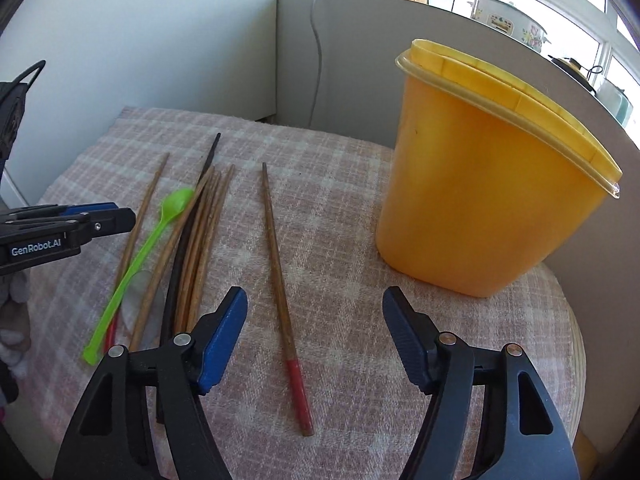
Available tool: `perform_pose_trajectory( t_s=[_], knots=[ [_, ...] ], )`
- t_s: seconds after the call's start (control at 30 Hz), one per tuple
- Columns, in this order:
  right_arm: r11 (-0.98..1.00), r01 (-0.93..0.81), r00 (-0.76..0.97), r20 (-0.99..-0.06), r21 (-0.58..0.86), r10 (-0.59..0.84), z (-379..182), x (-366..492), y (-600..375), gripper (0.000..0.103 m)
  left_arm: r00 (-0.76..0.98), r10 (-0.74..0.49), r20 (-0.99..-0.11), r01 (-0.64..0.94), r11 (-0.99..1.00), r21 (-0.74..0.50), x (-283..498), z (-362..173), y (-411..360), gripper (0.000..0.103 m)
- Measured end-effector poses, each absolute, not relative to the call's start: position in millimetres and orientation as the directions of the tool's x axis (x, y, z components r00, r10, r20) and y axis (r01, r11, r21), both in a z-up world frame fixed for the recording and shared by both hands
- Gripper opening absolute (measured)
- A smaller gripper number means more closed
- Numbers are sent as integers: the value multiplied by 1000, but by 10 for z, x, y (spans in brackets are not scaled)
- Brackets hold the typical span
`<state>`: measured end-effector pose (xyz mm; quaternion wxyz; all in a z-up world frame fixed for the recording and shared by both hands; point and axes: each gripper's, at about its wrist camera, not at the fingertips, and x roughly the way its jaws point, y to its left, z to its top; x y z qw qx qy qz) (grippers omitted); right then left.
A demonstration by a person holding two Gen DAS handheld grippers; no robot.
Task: Organize utensils
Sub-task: 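Close the left tool on the green spoon while the right tool approaches the chopsticks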
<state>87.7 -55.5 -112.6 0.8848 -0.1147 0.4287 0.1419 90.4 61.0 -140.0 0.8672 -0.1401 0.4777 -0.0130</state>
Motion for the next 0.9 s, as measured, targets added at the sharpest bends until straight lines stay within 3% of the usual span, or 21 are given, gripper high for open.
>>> perform_pose_trajectory(
  t_s=[0.4,0.5,0.9],
  knots=[
    [922,-377,557,-817,-92,146,-1221,1064,-405,68,530,-163,-832,-107,961,-257,1057,-1453,557,28],
    [924,-374,547,-824,-82,148,-1229,1062,-438,61,538,-203,-818,-76,955,-286,986,-1374,551,28],
    [917,-389,530,-835,-84,148,-1242,1131,-355,61,481,-176,-859,82,984,-156,1077,-1374,85,28]
  ],
)
